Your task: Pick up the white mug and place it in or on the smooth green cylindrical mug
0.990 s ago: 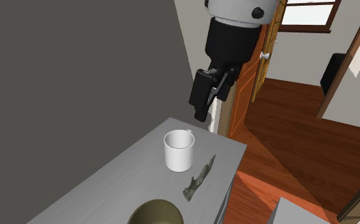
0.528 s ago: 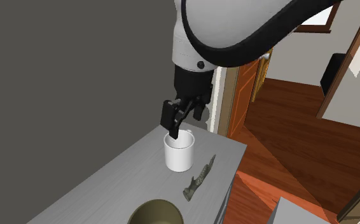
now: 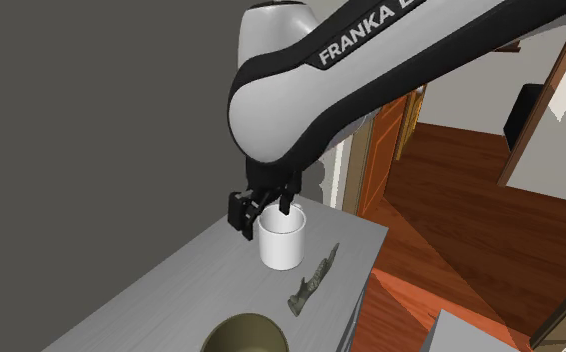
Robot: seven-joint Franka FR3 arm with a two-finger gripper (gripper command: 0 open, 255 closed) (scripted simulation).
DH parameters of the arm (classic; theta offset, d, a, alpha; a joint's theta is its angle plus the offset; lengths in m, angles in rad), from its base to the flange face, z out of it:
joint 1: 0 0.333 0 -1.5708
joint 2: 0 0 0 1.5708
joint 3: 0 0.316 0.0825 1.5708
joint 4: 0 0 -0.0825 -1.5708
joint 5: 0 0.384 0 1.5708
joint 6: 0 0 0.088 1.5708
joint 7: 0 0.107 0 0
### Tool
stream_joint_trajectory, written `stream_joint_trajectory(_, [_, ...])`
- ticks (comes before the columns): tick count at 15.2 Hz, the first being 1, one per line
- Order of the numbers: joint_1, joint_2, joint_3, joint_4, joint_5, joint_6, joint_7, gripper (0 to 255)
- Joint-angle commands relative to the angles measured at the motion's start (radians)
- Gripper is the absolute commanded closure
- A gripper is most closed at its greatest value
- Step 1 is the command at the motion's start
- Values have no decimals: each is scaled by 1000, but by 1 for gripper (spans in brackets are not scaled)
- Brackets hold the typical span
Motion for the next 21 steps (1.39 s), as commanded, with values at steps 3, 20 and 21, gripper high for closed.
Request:
stream_joint_trajectory(3, [0,48,0,-2,-2,48,7,0])
stream_joint_trajectory(20, [-1,91,-2,-15,-6,103,10,255])
stream_joint_trajectory(21, [-1,91,-2,-15,-6,103,10,255])
